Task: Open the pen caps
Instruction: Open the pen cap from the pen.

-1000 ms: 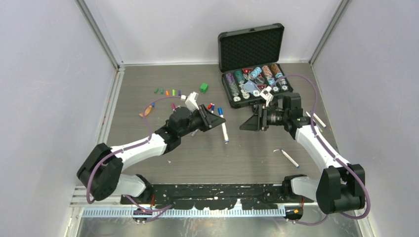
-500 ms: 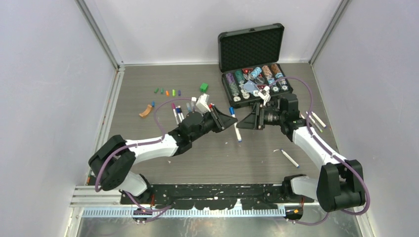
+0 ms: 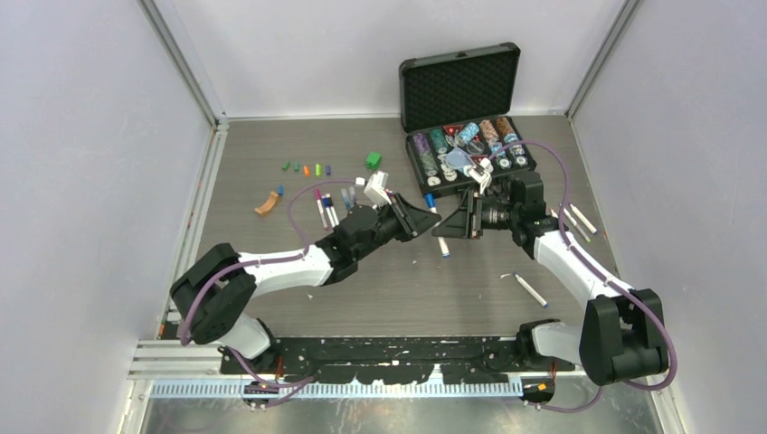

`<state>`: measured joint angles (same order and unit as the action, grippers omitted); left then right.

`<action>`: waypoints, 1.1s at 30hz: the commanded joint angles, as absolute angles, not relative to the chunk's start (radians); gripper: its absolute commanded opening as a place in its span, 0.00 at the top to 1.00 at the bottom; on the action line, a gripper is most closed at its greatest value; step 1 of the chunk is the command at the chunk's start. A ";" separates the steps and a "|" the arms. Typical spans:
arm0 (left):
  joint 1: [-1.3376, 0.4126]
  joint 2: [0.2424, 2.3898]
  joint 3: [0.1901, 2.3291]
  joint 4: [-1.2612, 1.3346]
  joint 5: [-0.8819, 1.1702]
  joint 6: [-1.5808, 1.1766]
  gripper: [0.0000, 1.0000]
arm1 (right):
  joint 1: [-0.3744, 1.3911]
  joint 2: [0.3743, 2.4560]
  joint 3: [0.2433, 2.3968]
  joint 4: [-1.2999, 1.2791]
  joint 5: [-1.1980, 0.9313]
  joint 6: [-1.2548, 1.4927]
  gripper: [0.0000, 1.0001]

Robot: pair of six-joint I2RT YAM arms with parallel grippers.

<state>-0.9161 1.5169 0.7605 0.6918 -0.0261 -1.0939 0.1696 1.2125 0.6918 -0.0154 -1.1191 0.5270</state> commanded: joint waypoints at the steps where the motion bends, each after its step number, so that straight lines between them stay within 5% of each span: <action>1: -0.928 1.519 0.802 0.763 -0.060 -1.084 1.00 | 0.179 1.227 0.717 0.018 -1.148 0.524 0.55; 8: -0.934 1.515 0.802 0.766 -0.069 -1.084 1.00 | 0.186 1.239 0.728 0.006 -1.155 0.511 0.66; 12: -0.936 1.515 0.797 0.769 -0.070 -1.087 1.00 | 0.186 1.238 0.738 0.006 -1.158 0.503 0.98; 13: -0.936 1.511 0.794 0.769 -0.073 -1.089 0.98 | 0.186 1.234 0.745 -0.028 -1.157 0.486 1.00; 22: -0.934 1.394 0.729 0.730 -0.094 -0.974 0.29 | 0.186 1.187 0.778 -0.162 -1.175 0.356 1.00; 28: -0.920 1.340 0.726 0.654 -0.148 -0.987 0.28 | 0.186 1.176 0.776 -0.164 -1.203 0.343 1.00; 33: -0.918 1.356 0.767 0.618 -0.158 -0.999 0.36 | 0.186 1.176 0.775 -0.178 -1.218 0.325 1.00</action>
